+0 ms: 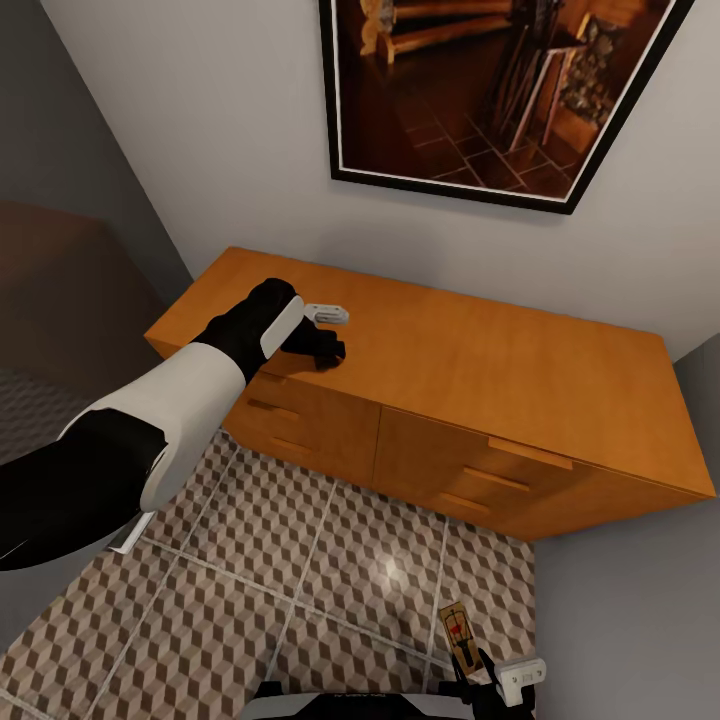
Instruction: Take the four mousetraps from the cabinet in the bathroom and place them on the bathroom floor. Make sure all four end up on the same floor surface, and ensure that at least two of them are either under or directly next to the same bathroom sink.
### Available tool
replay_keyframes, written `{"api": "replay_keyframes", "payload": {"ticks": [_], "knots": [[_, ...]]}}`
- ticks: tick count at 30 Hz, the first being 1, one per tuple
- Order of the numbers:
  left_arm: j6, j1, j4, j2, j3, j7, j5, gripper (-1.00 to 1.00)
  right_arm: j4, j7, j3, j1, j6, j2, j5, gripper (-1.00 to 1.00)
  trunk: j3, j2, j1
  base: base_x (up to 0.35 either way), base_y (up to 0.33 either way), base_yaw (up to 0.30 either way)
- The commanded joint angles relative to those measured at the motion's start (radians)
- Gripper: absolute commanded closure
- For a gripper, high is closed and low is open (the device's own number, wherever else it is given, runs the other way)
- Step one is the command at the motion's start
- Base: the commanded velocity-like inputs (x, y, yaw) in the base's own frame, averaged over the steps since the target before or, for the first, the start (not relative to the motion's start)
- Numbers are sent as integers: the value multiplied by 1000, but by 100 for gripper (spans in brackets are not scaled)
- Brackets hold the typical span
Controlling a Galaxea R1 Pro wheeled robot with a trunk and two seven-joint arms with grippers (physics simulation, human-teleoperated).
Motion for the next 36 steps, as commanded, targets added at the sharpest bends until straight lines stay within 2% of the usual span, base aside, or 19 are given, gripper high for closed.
{"api": "replay_keyframes", "payload": {"ticks": [1, 33, 34, 36], "knots": [[2, 0, 32, 1, -8, 8, 13, -100, 1, 14, 1, -1, -3, 0, -12, 100, -1, -1, 1, 0, 0, 0], [2, 0, 33, 1, -8, 8, 13, -100, 1, 14, 1, -1, -4, 0, -12, 100, -1, -1, 1, 0, 0, 0], [2, 0, 33, 1, -8, 8, 13, 100, 1, 14, 1, -1, -4, 0, -12, 100, -1, -1, 1, 0, 0, 0], [2, 0, 33, 1, -8, 8, 13, 100, 2, 14, 1, -1, -4, 0, -12, 100, -1, -1, 1, 0, 0, 0]]}}
